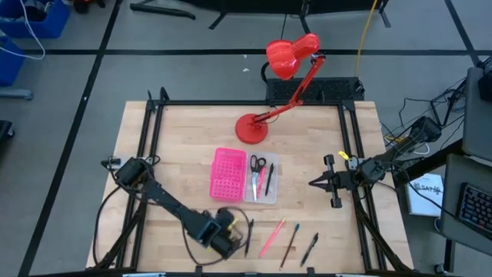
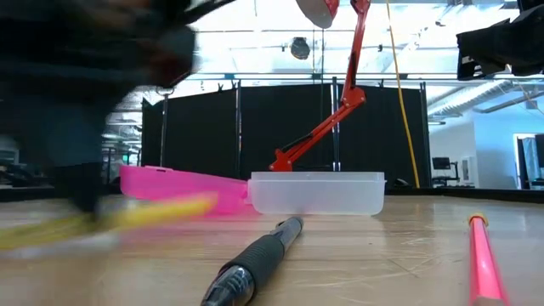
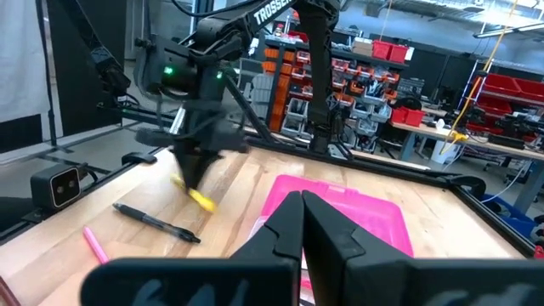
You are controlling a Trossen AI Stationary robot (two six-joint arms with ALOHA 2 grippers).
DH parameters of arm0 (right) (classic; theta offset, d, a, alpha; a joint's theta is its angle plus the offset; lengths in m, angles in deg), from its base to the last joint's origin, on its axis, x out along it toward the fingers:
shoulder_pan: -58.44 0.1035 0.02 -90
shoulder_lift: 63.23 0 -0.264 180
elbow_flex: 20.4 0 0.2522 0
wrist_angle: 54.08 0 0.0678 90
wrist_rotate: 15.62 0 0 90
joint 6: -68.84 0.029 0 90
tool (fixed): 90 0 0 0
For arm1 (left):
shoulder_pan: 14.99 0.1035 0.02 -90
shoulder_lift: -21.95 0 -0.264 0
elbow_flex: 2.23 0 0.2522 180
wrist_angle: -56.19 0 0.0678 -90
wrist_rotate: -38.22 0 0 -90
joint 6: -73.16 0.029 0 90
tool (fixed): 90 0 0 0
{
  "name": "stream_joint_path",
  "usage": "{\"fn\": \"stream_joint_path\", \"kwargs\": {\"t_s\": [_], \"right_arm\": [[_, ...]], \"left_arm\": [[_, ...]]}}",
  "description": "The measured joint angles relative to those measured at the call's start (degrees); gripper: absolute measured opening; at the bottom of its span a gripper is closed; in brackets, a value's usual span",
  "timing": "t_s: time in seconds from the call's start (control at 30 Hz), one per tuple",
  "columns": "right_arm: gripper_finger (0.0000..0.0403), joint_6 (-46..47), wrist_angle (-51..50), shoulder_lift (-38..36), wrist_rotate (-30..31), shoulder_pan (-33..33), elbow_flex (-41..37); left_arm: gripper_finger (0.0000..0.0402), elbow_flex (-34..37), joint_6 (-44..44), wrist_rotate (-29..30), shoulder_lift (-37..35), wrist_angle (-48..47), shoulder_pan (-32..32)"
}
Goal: Pick & place school supplies into a supply box
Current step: Put the yellow pen into the pink supply box
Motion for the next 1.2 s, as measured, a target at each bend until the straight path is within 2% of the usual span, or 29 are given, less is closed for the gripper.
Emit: {"fn": "stream_joint_path", "kwargs": {"t_s": [0.1, 0.23, 0.37, 0.57, 0.97, 1.2], "right_arm": [[0.0000, 0.2, 0.0, 0.1, 0.0, 0.0, 0.0], [0.0000, 0.5, 0.0, 0.1, 0.0, 0.0, 0.0], [0.0000, 0.5, 0.0, 0.2, 0.0, 0.0, 0.0], [0.0000, 0.4, 0.0, 0.2, 0.0, 0.0, 0.0], [0.0000, 0.9, -2.0, 0.2, -1.9, 0.0, 0.0], [0.0000, 0.4, -3.1, 0.2, -1.8, 0.0, 0.0]], "left_arm": [[0.0023, -0.1, -0.1, 4.6, -2.9, 0.4, 0.4], [0.0023, -0.2, 0.3, 4.4, -4.4, 2.1, -0.1], [0.0023, -0.4, 1.9, 4.5, -5.9, 7.3, 2.7], [0.0022, -0.3, 6.5, -7.1, -6.5, 13.5, 9.9], [0.0020, -0.4, 15.3, -15.0, -6.6, 11.5, 29.5], [0.0020, -0.5, 18.1, -20.3, -4.1, 8.8, 35.9]]}}
